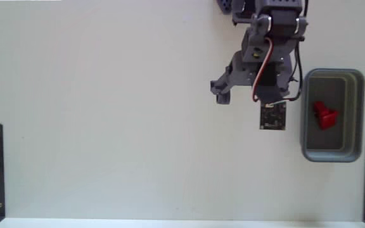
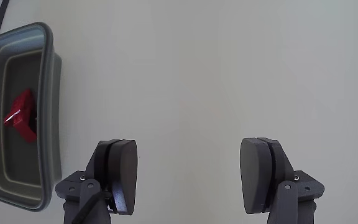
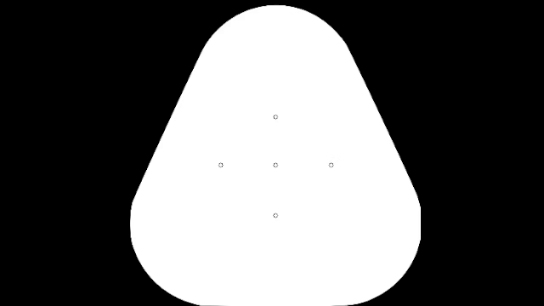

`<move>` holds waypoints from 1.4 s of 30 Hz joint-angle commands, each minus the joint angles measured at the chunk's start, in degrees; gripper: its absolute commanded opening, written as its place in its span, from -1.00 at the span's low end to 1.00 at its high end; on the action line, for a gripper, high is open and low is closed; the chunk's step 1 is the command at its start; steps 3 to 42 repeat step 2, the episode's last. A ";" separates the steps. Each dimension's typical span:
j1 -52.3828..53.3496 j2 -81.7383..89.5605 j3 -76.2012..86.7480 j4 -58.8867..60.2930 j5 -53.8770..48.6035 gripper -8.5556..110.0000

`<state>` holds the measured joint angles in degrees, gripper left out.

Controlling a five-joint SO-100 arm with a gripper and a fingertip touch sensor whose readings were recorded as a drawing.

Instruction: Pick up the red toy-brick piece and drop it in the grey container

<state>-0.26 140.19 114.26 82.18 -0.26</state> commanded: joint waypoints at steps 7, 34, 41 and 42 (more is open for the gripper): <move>0.26 1.93 0.30 -0.22 0.26 1.00; 0.26 1.93 0.30 -0.22 0.26 1.00; 0.26 1.93 0.30 -0.22 0.26 1.00; 0.26 1.93 0.30 -0.22 0.26 1.00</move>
